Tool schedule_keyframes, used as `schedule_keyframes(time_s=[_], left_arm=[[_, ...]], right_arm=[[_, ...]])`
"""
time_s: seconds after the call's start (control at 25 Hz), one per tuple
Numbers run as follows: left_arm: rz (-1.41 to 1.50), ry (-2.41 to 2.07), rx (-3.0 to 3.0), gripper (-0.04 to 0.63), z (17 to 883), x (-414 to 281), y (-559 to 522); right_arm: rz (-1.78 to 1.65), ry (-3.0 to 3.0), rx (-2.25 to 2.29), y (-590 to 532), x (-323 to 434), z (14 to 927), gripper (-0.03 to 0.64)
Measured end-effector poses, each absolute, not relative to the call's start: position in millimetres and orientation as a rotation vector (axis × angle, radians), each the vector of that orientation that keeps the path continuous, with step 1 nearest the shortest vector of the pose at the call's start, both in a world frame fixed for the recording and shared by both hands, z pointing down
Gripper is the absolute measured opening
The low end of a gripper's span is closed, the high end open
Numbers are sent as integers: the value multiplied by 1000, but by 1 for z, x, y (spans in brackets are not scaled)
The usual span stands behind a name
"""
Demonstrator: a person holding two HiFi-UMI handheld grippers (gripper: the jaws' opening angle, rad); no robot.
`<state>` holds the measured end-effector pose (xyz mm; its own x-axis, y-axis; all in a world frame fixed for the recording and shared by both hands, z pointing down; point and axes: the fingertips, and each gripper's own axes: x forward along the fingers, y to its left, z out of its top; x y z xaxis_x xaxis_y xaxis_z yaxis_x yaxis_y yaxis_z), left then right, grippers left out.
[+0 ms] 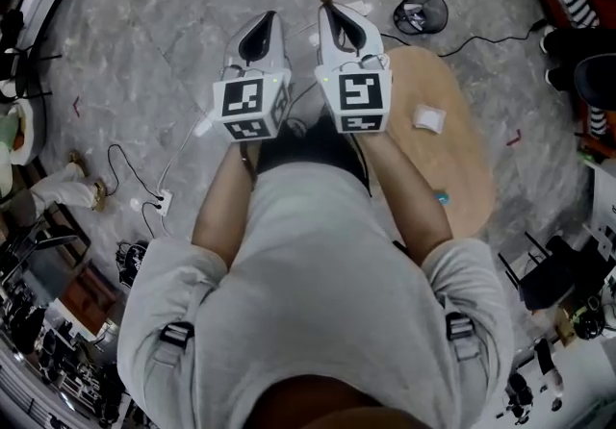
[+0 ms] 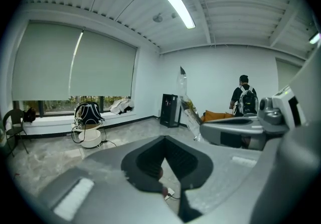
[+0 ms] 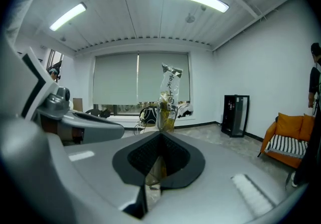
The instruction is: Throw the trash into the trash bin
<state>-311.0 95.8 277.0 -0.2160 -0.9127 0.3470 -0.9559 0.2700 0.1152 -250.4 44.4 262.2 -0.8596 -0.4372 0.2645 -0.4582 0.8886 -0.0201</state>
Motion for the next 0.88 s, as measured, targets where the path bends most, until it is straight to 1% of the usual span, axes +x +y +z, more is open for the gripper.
schedule_keyframes(time_s=[0.32,0.64,0.76,0.88], left_arm=[[227,-2100,1825,15,286,-360,20],[255,-1829,2060,15,306,-421,-58],[230,-1720,2137,15,301,-449,-83],[206,-1649,2219,15,291,-461,-115]], right_arm=[[165,-2739,812,-21,-297,272,11],[178,-2598,1100,-89,-349,281,11],[177,-2514,1240,-101,-359,280,11],[198,-2444,1362,-115,-357,279,11]])
